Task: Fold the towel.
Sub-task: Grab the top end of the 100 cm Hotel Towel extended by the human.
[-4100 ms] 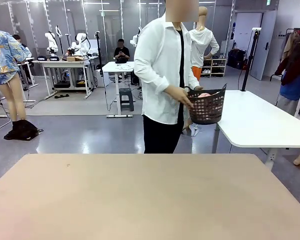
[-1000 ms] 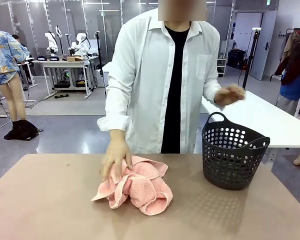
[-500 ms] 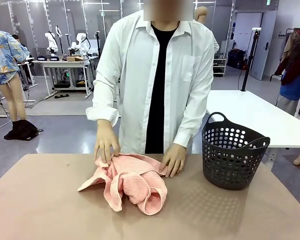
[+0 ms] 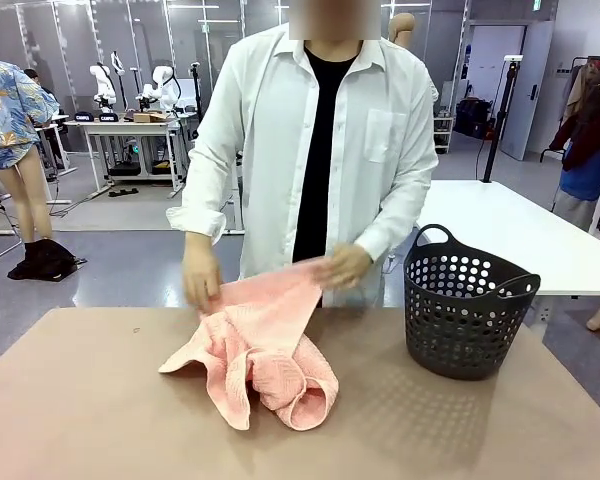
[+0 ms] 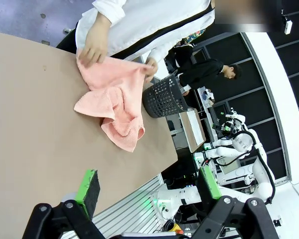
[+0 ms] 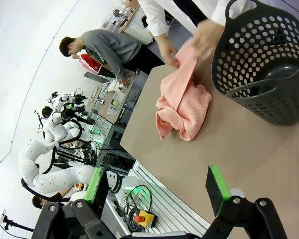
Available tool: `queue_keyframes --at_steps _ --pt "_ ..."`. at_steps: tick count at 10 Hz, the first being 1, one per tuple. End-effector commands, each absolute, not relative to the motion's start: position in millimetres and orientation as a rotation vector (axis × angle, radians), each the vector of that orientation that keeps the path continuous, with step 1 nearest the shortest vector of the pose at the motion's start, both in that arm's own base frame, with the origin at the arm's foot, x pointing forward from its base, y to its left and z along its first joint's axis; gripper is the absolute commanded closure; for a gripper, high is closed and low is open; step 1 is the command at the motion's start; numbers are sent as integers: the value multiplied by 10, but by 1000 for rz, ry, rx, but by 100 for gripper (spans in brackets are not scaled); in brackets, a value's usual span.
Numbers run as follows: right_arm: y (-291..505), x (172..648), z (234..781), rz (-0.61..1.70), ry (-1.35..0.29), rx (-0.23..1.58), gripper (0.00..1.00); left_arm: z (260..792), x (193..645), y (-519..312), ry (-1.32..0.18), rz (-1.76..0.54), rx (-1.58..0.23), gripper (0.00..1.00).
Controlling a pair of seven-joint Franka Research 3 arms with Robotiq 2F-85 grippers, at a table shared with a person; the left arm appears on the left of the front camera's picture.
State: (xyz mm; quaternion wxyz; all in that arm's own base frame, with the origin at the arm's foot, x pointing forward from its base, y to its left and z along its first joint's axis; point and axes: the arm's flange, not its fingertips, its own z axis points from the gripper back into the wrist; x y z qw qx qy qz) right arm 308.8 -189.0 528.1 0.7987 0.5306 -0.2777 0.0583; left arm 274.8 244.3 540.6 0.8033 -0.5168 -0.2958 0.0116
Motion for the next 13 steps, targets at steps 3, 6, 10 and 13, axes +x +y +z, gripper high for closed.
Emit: queue_keyframes --at_steps 3,6,10,13 --pt "-1905 3085 5294 134 -594 1140 0 5409 2734 2447 -637 10 -1114 0" --pt "-1905 3085 5294 134 -594 1140 0 5409 2734 2447 -637 10 -1114 0" --pt "-1905 3085 5294 134 -594 1140 0 5409 2734 2447 -637 10 -1114 0" --pt "-1890 3088 5281 125 -596 1139 0 5407 2746 2444 -634 25 -1107 0"
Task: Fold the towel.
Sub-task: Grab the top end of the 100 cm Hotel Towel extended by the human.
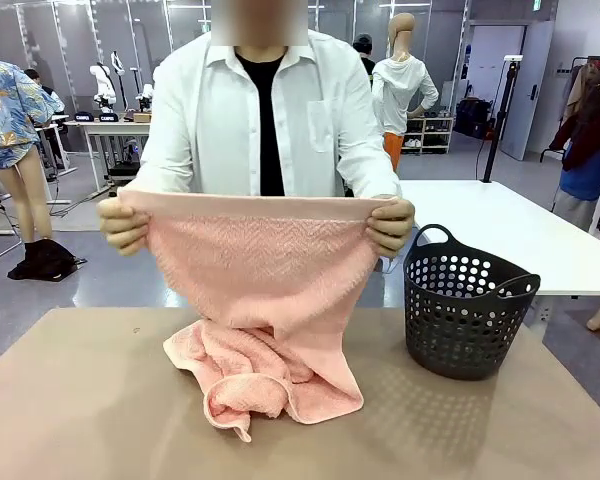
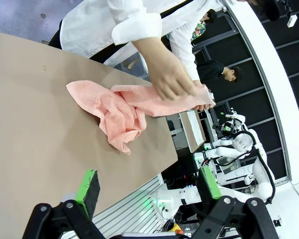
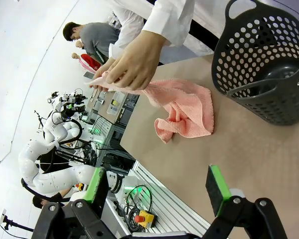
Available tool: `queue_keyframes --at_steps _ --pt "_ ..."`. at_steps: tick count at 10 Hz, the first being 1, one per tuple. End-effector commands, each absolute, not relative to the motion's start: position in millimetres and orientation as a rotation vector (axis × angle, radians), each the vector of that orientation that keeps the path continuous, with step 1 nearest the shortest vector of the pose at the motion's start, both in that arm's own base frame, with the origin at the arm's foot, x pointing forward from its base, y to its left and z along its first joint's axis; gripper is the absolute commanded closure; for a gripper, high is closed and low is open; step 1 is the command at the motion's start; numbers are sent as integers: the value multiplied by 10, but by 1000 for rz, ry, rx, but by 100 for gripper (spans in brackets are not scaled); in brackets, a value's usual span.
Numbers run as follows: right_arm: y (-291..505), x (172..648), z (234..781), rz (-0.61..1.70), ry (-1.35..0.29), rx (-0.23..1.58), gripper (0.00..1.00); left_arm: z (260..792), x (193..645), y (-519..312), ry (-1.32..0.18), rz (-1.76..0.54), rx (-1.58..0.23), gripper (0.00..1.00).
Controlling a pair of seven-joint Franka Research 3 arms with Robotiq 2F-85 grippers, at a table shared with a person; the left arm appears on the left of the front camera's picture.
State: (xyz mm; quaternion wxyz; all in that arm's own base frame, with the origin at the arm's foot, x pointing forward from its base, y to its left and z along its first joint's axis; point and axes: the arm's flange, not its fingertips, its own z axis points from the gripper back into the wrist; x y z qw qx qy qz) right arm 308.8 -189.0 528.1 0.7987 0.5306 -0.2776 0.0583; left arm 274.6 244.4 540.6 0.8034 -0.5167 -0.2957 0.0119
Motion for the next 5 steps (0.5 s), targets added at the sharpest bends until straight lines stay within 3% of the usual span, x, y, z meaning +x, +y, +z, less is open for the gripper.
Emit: queue_keyframes --at_steps 1,3,5 --pt "-1897 3070 5327 150 -621 1074 0 5470 2701 2427 -653 -43 -1016 0" --pt "-1827 3052 5524 299 -702 868 0 5669 2652 2360 -660 -153 -825 0" --pt "-1666 3086 5869 473 -767 625 0 5982 2665 2176 -647 -307 -523 0"
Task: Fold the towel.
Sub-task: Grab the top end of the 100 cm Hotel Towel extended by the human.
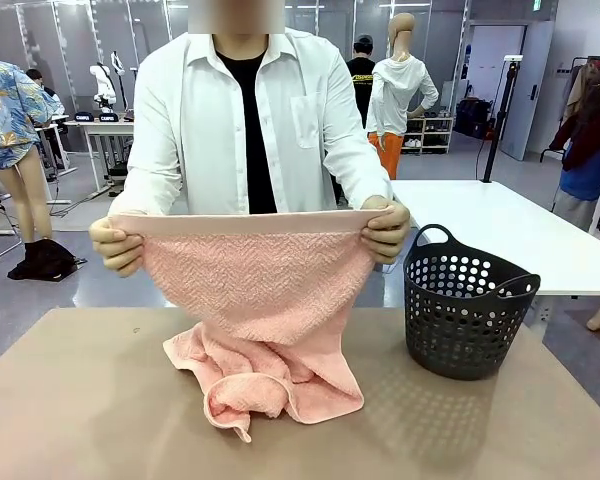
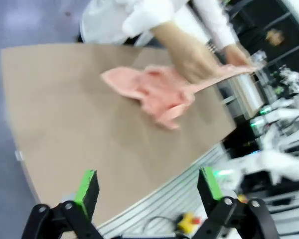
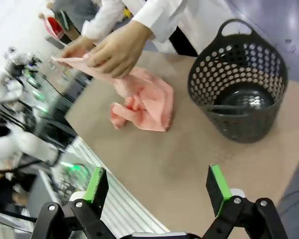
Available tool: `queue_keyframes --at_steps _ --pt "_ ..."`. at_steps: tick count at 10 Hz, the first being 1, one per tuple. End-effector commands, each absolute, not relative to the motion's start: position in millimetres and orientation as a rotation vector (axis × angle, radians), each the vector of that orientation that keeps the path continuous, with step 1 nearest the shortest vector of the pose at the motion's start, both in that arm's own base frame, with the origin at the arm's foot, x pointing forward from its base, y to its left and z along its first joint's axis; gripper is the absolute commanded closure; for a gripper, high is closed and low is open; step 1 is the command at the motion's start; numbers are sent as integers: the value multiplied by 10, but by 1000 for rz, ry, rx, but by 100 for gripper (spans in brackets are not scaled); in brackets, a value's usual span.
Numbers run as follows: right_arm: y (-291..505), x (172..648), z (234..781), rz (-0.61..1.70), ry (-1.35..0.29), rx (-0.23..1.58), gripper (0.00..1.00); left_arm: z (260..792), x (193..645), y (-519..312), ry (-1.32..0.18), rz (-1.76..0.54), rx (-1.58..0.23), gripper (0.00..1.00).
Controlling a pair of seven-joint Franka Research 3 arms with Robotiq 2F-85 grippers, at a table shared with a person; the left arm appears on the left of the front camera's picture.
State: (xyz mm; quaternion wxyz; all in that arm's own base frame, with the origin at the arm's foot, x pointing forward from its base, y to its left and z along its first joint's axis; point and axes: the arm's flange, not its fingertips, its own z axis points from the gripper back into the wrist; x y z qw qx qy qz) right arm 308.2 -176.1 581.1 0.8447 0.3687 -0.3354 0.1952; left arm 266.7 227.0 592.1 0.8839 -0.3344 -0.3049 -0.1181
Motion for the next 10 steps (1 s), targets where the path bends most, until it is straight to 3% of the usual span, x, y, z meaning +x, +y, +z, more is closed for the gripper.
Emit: queue_keyframes --at_steps 1,4,6,7,10 --pt "-1586 3099 6045 543 -786 530 0 6157 2684 2083 -652 -367 -393 0" --pt "-1152 3117 6636 738 -839 146 0 6748 2729 1472 -630 -645 91 0" --pt "-622 3184 6990 887 -864 1 0 7065 2827 918 -638 -797 342 0" --pt "-373 3197 7155 967 -870 -94 0 7201 2853 624 -667 -892 390 0" --pt "200 3316 7458 1199 -774 -355 0 7523 2851 21 -555 -1137 214 0"
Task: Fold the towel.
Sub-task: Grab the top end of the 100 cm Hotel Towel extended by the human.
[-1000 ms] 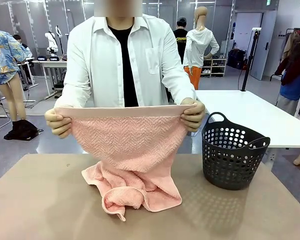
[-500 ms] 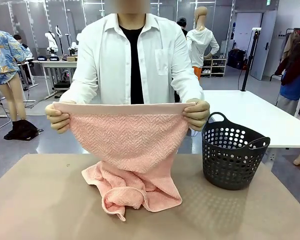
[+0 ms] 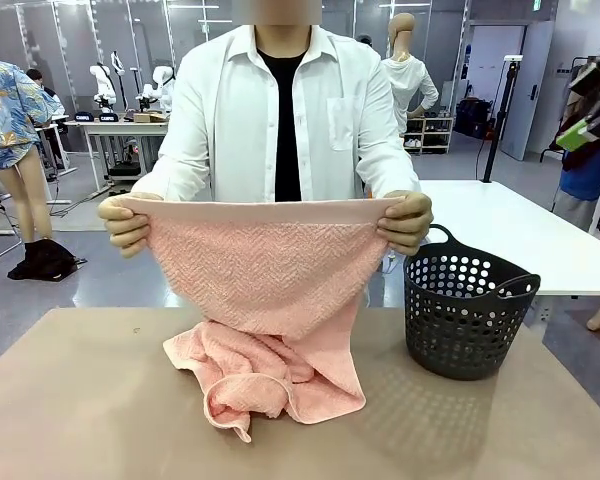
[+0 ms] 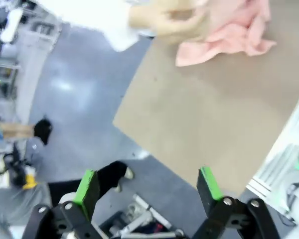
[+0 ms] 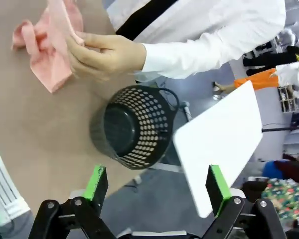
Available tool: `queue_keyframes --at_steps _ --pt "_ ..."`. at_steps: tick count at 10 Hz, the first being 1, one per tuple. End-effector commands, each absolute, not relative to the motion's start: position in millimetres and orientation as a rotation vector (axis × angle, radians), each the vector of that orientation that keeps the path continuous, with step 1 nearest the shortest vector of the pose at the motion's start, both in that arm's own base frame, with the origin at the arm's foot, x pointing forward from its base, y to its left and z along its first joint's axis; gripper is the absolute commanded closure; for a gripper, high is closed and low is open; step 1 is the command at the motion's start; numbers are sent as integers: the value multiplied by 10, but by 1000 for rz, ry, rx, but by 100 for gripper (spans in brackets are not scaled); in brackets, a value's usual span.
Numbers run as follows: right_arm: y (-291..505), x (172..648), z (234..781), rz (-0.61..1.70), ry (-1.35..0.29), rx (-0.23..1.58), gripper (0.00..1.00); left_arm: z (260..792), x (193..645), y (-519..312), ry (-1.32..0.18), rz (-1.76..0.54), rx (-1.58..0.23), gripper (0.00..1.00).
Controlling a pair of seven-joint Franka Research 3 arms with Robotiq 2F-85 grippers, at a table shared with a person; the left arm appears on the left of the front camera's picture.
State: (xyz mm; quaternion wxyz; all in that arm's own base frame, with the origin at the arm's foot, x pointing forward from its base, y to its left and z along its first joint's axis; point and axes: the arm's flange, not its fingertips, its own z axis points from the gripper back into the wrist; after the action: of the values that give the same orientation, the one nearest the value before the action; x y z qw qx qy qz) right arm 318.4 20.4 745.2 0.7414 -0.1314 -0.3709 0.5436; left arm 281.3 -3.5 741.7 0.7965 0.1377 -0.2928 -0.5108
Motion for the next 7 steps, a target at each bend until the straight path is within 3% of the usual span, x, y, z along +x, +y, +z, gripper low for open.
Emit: queue_keyframes --at_steps 1,5,7 --pt "371 3363 7486 1232 -771 -412 0 7534 2837 -120 -490 -1197 142 0" --pt "674 3286 7523 1289 -801 -345 0 7410 2951 -276 -471 -1226 51 0" --pt "653 3306 7496 1346 -777 -397 0 7374 2893 -299 -454 -1238 117 0"
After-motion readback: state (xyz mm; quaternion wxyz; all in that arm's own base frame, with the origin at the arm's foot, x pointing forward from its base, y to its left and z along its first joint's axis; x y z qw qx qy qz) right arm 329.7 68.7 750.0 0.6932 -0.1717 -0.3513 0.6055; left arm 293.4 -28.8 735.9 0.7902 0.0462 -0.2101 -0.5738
